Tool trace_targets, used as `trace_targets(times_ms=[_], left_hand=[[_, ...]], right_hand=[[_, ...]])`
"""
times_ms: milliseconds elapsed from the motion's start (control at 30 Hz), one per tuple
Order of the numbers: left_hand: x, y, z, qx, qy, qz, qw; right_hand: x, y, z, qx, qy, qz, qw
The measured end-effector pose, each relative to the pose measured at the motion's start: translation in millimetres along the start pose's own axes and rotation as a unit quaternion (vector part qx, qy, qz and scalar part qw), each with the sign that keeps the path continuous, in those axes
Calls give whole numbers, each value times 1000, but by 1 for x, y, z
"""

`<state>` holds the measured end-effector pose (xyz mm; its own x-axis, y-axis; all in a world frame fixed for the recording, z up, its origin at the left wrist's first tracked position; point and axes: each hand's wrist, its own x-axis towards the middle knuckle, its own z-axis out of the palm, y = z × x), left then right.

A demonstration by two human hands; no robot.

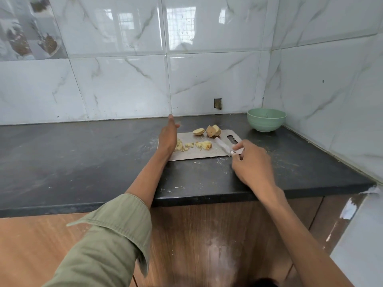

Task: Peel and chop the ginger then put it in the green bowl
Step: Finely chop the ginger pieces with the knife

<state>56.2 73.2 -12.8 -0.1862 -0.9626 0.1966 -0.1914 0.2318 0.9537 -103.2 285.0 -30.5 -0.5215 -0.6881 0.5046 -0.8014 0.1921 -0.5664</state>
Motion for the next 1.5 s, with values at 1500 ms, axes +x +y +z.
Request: trace_targets(times_ms=[1500], left_hand=[[-5, -5, 11, 23, 23, 28, 999]], right_hand=[[50, -68, 78, -1, -116, -104, 988]])
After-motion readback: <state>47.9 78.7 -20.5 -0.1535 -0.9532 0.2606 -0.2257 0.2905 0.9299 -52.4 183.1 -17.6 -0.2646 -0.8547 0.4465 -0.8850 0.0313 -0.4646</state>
